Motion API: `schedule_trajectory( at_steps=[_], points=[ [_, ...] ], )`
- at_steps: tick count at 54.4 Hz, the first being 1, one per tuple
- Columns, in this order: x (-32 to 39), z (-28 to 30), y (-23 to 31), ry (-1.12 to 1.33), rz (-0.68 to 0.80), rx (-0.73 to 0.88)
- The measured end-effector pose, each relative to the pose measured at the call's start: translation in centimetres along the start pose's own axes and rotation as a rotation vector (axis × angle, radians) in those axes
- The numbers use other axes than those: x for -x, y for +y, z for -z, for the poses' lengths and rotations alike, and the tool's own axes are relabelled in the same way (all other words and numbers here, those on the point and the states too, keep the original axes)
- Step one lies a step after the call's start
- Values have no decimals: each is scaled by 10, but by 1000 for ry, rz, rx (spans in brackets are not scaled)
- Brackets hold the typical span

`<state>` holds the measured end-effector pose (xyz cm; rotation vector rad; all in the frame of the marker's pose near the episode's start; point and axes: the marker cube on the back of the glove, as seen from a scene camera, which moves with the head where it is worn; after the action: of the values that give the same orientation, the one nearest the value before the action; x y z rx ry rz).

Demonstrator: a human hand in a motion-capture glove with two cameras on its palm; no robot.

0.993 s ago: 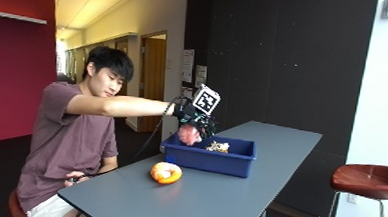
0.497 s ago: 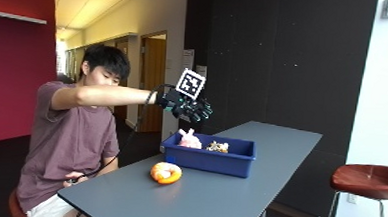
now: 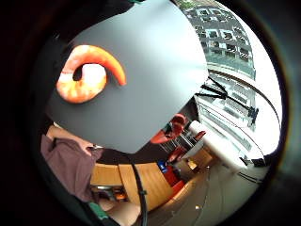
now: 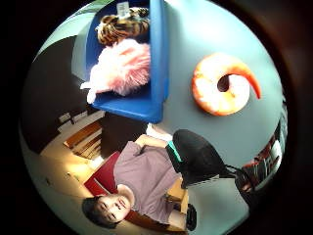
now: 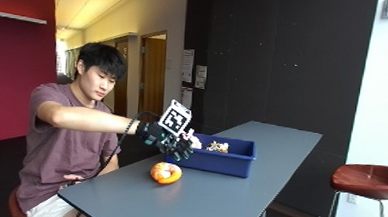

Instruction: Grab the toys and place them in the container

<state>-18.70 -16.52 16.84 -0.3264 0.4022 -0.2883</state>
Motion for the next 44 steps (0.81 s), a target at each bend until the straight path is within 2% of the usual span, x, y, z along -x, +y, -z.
schedule_trajectory(
  at_steps=[4, 10, 14, 19, 24, 29, 37, 44],
  points=[
    [19, -27, -14, -164, 48, 17],
    [19, -70, -32, -204, 96, 29],
    [12, -84, -39, -230, 126, -21],
    [7, -85, -44, -254, 122, -117],
    [-10, -87, -49, -90, 58, -186],
    [6, -83, -49, -278, 120, -247],
    [-7, -71, -51, -286, 40, -299],
    [-12, -65, -51, -224, -19, -243]
  ],
)
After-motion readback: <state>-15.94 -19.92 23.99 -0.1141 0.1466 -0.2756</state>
